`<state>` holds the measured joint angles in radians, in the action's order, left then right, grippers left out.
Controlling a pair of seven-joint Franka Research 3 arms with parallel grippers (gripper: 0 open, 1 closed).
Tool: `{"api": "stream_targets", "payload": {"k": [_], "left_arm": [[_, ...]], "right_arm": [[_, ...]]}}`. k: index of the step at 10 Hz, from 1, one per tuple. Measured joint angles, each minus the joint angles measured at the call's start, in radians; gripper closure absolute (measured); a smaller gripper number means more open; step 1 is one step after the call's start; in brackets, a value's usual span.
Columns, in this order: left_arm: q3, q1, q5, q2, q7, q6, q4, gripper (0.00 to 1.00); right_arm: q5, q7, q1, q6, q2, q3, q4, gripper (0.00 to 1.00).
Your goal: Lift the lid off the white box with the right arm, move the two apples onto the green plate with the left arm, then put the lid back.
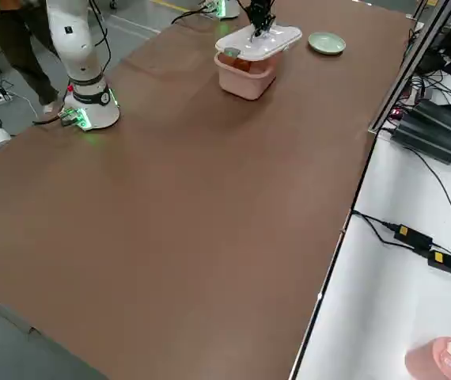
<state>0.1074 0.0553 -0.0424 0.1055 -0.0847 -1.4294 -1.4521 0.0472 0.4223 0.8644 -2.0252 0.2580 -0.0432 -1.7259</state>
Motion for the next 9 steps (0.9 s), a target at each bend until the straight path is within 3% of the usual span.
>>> {"api": "stream_targets", "payload": {"k": [5,7,9], "left_arm": [[-0.215,0.011,-0.010,-0.014,-0.255,-0.014,-0.002,0.01],[-0.359,0.013,-0.020,-0.034,-0.399,-0.074,-0.006,0.01],[-0.532,0.019,-0.020,-0.093,-0.574,-0.207,-0.026,0.02]], "right_arm": [[-0.027,0.275,-0.286,0.050,-0.029,-0.007,-0.001,0.93],[-0.029,0.389,-0.357,0.060,-0.028,-0.007,-0.002,0.93],[-0.030,0.501,-0.390,0.073,-0.025,-0.006,-0.005,0.93]]}}
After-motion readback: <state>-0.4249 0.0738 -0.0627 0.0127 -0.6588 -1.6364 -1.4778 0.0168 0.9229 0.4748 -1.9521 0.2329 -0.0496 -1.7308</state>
